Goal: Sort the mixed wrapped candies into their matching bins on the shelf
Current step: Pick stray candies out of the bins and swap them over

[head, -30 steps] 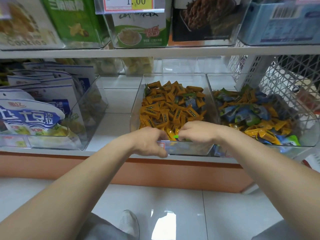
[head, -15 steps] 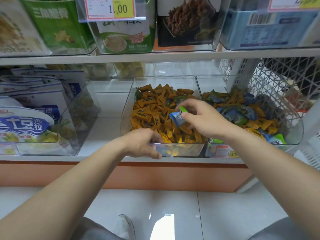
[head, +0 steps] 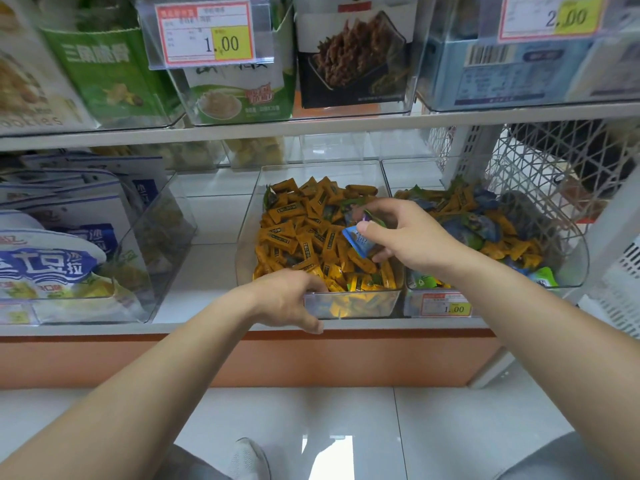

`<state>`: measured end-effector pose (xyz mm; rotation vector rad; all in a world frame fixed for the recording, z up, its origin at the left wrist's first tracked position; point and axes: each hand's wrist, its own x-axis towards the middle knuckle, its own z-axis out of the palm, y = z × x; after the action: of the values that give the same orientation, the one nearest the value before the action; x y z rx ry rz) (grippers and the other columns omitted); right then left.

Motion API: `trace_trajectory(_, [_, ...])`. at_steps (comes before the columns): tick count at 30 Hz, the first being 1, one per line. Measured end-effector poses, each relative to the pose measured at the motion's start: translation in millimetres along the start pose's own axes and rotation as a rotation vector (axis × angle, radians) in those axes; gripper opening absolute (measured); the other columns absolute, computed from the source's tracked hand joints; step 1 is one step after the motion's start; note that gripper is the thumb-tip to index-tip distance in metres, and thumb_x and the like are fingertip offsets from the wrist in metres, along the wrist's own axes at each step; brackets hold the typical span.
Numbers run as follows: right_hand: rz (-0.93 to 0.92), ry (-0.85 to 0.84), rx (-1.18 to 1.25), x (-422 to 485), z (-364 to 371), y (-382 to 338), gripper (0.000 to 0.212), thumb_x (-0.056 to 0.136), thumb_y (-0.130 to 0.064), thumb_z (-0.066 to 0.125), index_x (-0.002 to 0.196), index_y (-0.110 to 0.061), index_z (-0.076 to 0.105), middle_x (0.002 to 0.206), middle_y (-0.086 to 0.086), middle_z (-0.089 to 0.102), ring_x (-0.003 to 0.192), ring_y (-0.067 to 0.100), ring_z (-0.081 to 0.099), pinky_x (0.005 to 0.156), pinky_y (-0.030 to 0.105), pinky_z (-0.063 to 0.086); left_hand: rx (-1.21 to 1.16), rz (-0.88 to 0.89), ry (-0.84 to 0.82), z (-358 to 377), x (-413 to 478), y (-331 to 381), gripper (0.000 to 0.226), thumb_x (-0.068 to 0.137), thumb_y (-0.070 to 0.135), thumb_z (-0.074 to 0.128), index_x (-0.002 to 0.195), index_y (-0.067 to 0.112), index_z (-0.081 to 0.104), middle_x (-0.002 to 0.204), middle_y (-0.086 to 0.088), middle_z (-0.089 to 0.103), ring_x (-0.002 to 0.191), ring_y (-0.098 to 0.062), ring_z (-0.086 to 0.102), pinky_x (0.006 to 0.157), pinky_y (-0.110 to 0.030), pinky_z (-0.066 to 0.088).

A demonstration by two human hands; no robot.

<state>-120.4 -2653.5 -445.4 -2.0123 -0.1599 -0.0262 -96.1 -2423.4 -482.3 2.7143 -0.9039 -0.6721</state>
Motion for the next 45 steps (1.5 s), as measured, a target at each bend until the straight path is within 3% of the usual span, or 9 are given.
trace_trajectory(4, [0.013,0.010,-0.007,0,0,-1,0.023,0.099,-0.025,0.060,0.120,-0.019,0.063,0.121,0.003,0.064,0.098,0.020,0.069,0.069,0.038,0.063,-0.029,0.037,-0.002,1,-1,1,0.052,0.077,0.040,0.078,0.121,0.042,0.050,0.096,0.020,0.055,0.082,-0.006,0.052,0.063,-0.024,0.039])
trace_trajectory(9, [0.028,0.015,-0.003,0,-1,-2,0.031,0.099,-0.025,0.061,0.127,-0.014,0.062,0.127,0.003,0.062,0.096,0.020,0.070,0.070,0.040,0.063,-0.005,0.104,0.047,-5,0,-1,0.047,0.082,0.038,0.077,0.126,0.033,0.063,0.114,0.011,0.057,0.104,-0.011,0.053,0.082,-0.027,0.045])
trace_trajectory(14, [0.027,0.024,0.010,-1,-2,-2,0.034,0.095,-0.026,0.066,0.127,-0.013,0.062,0.121,0.006,0.065,0.096,0.020,0.071,0.074,0.040,0.063,-0.419,0.085,0.285,-9,-9,-5,0.019,0.079,0.022,0.082,0.092,0.027,0.070,0.094,0.019,0.067,0.088,0.002,0.062,0.072,-0.011,0.046])
trace_trajectory(21, [0.122,0.006,0.178,-1,5,-8,0.017,0.100,-0.020,0.060,0.113,-0.010,0.064,0.108,0.016,0.070,0.082,0.023,0.074,0.078,0.049,0.062,-1.119,0.034,0.639,-20,-8,18,0.029,0.079,0.014,0.083,0.103,0.025,0.070,0.103,-0.004,0.071,0.091,-0.019,0.071,0.063,-0.030,0.057])
trace_trajectory(28, [0.175,0.268,0.317,-4,3,-14,0.003,0.099,-0.021,0.060,0.099,-0.024,0.061,0.115,0.006,0.059,0.081,0.025,0.073,0.060,0.037,0.062,-1.377,0.053,0.792,-23,7,51,0.016,0.083,0.013,0.078,0.094,0.024,0.072,0.104,-0.010,0.072,0.091,-0.027,0.071,0.064,-0.026,0.055])
trace_trajectory(34, [0.172,0.137,0.656,-11,-2,-20,0.016,0.100,-0.034,0.057,0.106,-0.019,0.059,0.108,0.010,0.069,0.085,0.023,0.075,0.064,0.036,0.061,-1.191,0.054,0.915,-17,22,79,0.013,0.082,0.020,0.081,0.092,0.023,0.073,0.095,0.000,0.074,0.092,-0.017,0.068,0.067,-0.028,0.054])
trace_trajectory(39, [0.079,0.200,0.326,-19,-28,-3,0.020,0.095,-0.014,0.067,0.111,-0.019,0.058,0.116,0.011,0.064,0.094,0.026,0.073,0.075,0.032,0.062,-1.154,0.062,0.733,-12,34,81,0.008,0.093,0.030,0.068,0.097,0.030,0.075,0.091,0.009,0.075,0.082,-0.003,0.067,0.062,-0.017,0.049])
trace_trajectory(41, [-0.024,0.357,-0.054,-21,-46,6,0.025,0.096,-0.018,0.064,0.116,-0.025,0.052,0.109,0.002,0.062,0.089,0.011,0.065,0.073,0.014,0.051,-0.787,0.022,0.719,-3,44,72,0.011,0.095,0.031,0.065,0.104,0.030,0.070,0.097,0.014,0.070,0.089,-0.005,0.065,0.071,-0.019,0.050])
trace_trajectory(45, [-0.072,0.378,-0.467,-25,-70,36,0.024,0.099,-0.027,0.056,0.122,-0.026,0.049,0.102,0.005,0.064,0.087,0.026,0.062,0.073,0.037,0.052,-0.306,-0.004,0.424,13,61,69,0.014,0.095,0.034,0.063,0.103,0.028,0.072,0.102,0.012,0.070,0.097,-0.007,0.064,0.085,-0.027,0.052])
